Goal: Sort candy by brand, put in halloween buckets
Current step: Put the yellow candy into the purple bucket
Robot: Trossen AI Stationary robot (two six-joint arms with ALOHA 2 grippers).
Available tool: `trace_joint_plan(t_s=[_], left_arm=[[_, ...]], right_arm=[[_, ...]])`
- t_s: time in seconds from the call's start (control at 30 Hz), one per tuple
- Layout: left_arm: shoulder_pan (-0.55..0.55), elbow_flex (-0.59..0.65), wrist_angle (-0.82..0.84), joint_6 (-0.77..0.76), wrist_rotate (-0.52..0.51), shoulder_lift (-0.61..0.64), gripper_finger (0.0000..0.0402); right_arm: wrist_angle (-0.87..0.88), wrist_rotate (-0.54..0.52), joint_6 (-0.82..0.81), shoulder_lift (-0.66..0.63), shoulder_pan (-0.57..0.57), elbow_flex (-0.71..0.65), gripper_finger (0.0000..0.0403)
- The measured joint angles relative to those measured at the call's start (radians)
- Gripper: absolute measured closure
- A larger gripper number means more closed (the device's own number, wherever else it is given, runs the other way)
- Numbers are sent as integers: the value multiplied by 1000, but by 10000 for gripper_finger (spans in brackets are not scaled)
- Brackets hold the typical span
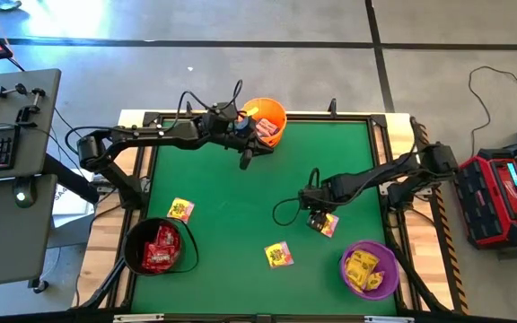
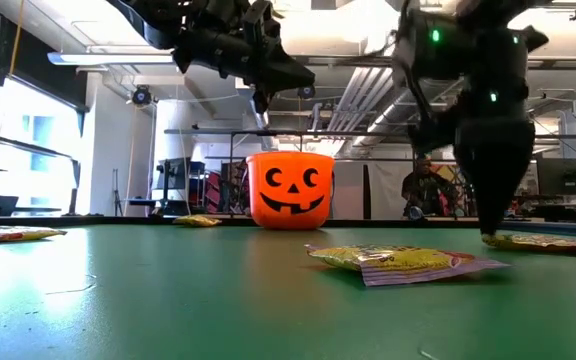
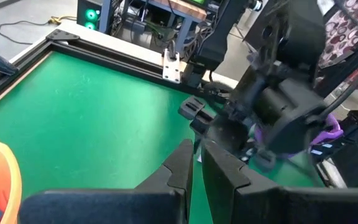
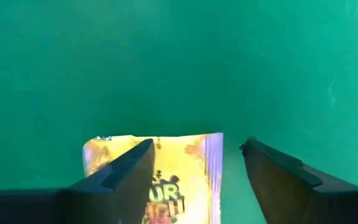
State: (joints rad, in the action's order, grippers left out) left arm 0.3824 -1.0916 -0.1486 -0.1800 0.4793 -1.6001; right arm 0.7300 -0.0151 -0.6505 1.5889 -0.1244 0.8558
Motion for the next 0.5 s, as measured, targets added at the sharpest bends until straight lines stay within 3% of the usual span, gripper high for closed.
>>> trace_joint_plan(t_s=[0.27, 0.43, 0.5], left_arm=[[-1, 0, -6, 0, 0, 0, 378], [-3, 0, -6, 0, -2, 0, 378], [-3, 0, -6, 0, -3, 0, 378]], right_arm=[[-23, 69, -50, 36, 0, -37, 273], [35, 65, -20, 18, 0, 14, 372], [73, 45, -4, 8, -1, 52, 394]])
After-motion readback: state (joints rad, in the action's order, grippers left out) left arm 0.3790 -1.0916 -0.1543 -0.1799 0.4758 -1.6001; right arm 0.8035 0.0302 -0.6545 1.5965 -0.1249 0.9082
